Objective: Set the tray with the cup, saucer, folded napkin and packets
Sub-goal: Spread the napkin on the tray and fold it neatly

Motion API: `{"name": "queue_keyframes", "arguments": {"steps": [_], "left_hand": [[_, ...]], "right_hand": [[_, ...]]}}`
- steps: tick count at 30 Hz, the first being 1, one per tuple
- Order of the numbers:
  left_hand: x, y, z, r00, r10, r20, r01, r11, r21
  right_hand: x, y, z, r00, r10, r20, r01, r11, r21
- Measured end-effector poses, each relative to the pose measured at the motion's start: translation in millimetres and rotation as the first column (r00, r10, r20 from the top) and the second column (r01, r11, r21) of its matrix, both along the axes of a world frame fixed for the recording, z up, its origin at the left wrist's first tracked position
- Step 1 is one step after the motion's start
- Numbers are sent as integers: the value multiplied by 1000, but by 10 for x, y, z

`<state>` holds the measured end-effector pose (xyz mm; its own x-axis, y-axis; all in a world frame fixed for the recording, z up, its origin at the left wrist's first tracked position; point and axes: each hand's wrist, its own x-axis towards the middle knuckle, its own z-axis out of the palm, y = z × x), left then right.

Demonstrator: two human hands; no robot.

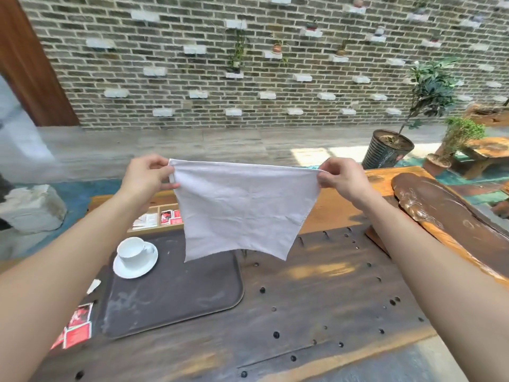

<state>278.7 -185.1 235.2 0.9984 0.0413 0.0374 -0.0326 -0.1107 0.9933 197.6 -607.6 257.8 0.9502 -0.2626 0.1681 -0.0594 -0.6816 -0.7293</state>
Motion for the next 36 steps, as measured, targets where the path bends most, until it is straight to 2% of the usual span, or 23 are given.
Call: {"name": "queue_keyframes", "arguments": {"steps": [4,8,16,24,28,32,36], "left_hand": [[-11,509,-44,999,29,-24,-29,999,27],[-38,915,-63,996,-12,-86,19,996,82],[-140,1646,-338,950,-185,-252,219,970,111],[-164,1754,-898,961,-192,-196,217,970,112],[-144,1750,-1255,967,-228,-117,254,914,315],[-153,1696,-1607,973,-218,-71,224,836,502],[-165,1727,-2021,948,-310,74,186,727,661]], "right_hand": [[76,457,-31,1000,9,16,-9,1000,2],[145,840,-76,1000,-11,12,11,1000,-18],[63,1342,-377,978,71,-198,-36,984,175],[39,1704,-892,981,-33,-190,50,995,81],[72,1843,-1183,988,-53,-143,36,992,-117],[70,1880,-1591,991,-55,-125,32,984,-176],[-64,1692,-2085,992,86,-96,-110,953,-283]]}}
